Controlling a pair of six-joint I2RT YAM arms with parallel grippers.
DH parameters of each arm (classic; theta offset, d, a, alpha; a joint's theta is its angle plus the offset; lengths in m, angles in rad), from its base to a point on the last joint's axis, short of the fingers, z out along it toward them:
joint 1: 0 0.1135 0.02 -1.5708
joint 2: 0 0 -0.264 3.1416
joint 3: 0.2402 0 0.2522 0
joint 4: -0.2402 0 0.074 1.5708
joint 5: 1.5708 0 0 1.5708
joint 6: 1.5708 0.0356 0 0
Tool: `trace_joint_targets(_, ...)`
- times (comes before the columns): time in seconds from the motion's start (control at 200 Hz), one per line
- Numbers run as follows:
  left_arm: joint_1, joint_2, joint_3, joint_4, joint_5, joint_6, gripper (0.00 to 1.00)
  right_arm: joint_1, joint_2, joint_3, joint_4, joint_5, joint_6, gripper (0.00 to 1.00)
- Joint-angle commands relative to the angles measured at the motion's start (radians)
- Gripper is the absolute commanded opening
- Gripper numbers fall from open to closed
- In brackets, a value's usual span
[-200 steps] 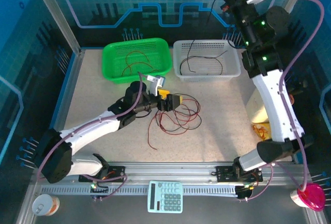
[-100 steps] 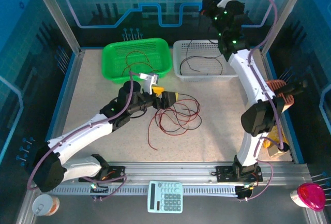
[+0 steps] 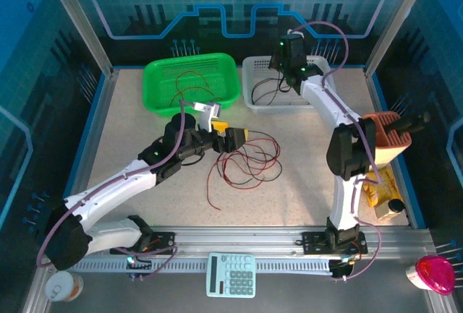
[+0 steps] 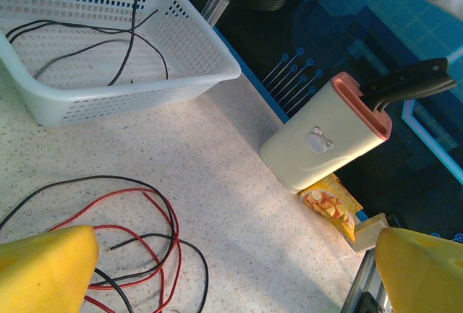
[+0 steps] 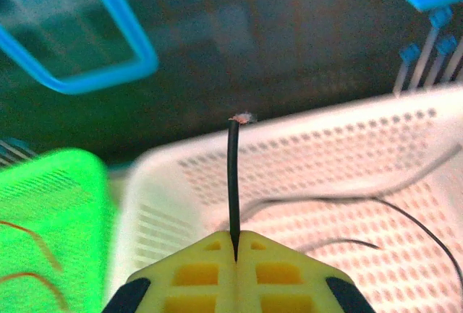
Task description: Untangle the cables
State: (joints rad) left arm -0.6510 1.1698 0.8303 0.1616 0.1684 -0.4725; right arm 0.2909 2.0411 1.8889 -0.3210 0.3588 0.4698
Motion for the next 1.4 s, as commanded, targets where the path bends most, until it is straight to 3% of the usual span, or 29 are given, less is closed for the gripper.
trace_joint_targets(0.0,-0.004,-0.017,0.012,0.000,-0.020,-0.003,0.99,-0.042,0.088,0.113,-0.259,0.084,0.036,0.00)
trace_joint_targets(0.295,-0.004,-0.048,0.008,-0.018,-0.032,-0.002,0.99,-0.139,0.310,0.371,-0.555,-0.053,0.098,0.03)
trace_joint_targets(0.335,-0.004,-0.050,0.008,-0.020,-0.032,-0.002,0.99,-0.152,0.311,0.371,-0.558,-0.082,0.102,0.13)
trace_joint_targets(0.405,-0.004,-0.050,0.009,-0.025,-0.034,-0.001,0.99,-0.167,0.293,0.352,-0.539,-0.132,0.104,0.47)
trace_joint_targets(0.465,-0.004,-0.052,0.010,-0.026,-0.035,-0.002,0.99,-0.173,0.254,0.325,-0.514,-0.156,0.102,0.68)
trace_joint_targets(0.565,-0.004,-0.051,0.009,-0.028,-0.040,-0.006,0.99,-0.174,0.182,0.258,-0.447,-0.180,0.102,0.86)
trace_joint_targets(0.655,-0.004,-0.048,0.007,-0.024,-0.039,-0.011,0.99,-0.169,0.121,0.215,-0.395,-0.197,0.102,0.95)
trace_joint_targets(0.93,-0.004,-0.077,-0.014,-0.049,-0.100,-0.053,0.99,-0.108,-0.092,0.080,-0.275,-0.226,0.121,0.95)
trace_joint_targets(1.291,-0.001,-0.254,-0.092,-0.309,-0.321,-0.142,0.99,0.138,-0.539,-0.472,-0.076,-0.315,0.057,0.80)
trace_joint_targets(1.391,0.011,-0.301,-0.106,-0.390,-0.386,-0.172,0.99,0.231,-0.637,-0.633,-0.069,-0.323,0.042,0.69)
